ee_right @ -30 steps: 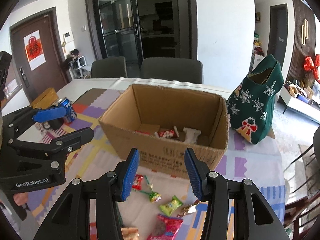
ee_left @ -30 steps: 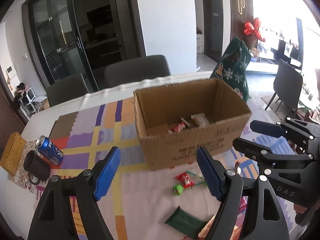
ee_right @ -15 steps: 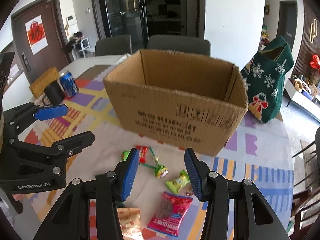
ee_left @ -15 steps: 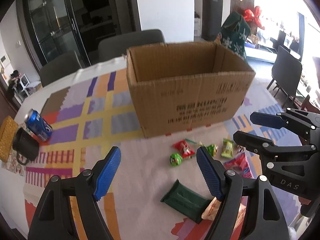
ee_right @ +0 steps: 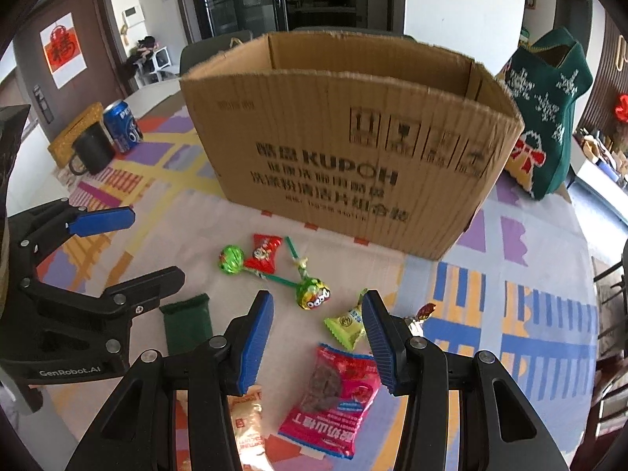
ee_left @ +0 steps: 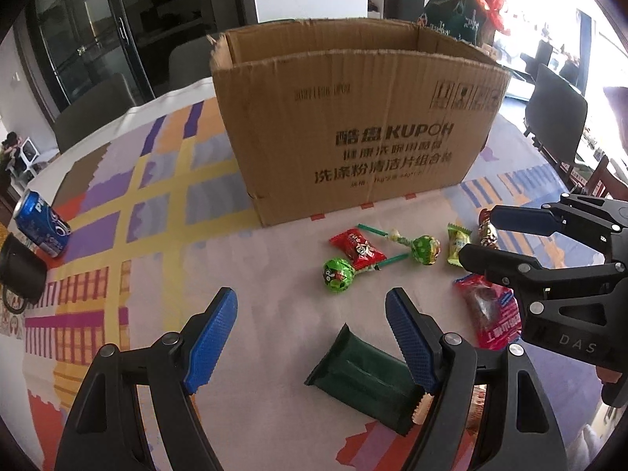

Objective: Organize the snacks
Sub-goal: 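Grasp a green lollipop with the left tool while the right tool grasps another green lollipop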

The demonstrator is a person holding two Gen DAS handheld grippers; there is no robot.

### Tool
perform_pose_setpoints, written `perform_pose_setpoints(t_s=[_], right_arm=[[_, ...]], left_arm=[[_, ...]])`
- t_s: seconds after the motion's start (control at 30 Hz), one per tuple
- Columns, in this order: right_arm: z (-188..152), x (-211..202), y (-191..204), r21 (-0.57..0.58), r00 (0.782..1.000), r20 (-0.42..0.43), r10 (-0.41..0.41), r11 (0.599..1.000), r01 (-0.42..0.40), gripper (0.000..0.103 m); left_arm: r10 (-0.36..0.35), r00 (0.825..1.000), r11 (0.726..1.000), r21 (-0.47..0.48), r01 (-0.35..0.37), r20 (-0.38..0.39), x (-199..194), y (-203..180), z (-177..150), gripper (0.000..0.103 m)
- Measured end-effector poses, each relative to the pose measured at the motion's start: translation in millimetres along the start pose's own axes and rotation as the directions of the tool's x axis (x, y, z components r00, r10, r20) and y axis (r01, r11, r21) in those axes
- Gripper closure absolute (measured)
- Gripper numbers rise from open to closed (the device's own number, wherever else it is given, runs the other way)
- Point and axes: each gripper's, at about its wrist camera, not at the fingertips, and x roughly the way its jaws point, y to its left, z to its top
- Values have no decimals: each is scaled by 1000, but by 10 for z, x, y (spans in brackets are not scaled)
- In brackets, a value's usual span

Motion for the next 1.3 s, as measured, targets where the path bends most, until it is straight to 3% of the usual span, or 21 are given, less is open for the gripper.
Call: perform_pose_setpoints(t_s=[0.3, 0.63, 0.87, 1.13, 1.3], right_arm=[[-21, 255, -30, 1, 999, -36, 11, 1000, -11, 55], [10, 458, -44, 23, 998, -57, 33, 999, -32, 55], [58, 572, -55, 37, 996, -68, 48, 998, -46, 55], [105, 685, 2, 41, 995, -78, 66, 997, -63, 56], [114, 744, 14, 56, 993, -88, 83, 995, -78, 70]], left_arm=[[-32, 999, 999, 11, 32, -24, 274, 27, 16, 27], [-79, 995, 997, -4, 79, -60, 540, 50, 59, 42], [-104, 992, 994, -23, 102, -72, 663, 60, 89, 45], [-134, 988, 991, -39, 131, -76, 717, 59, 109, 60], [-145, 987, 989, -38, 143, -75, 695, 47, 107, 75]])
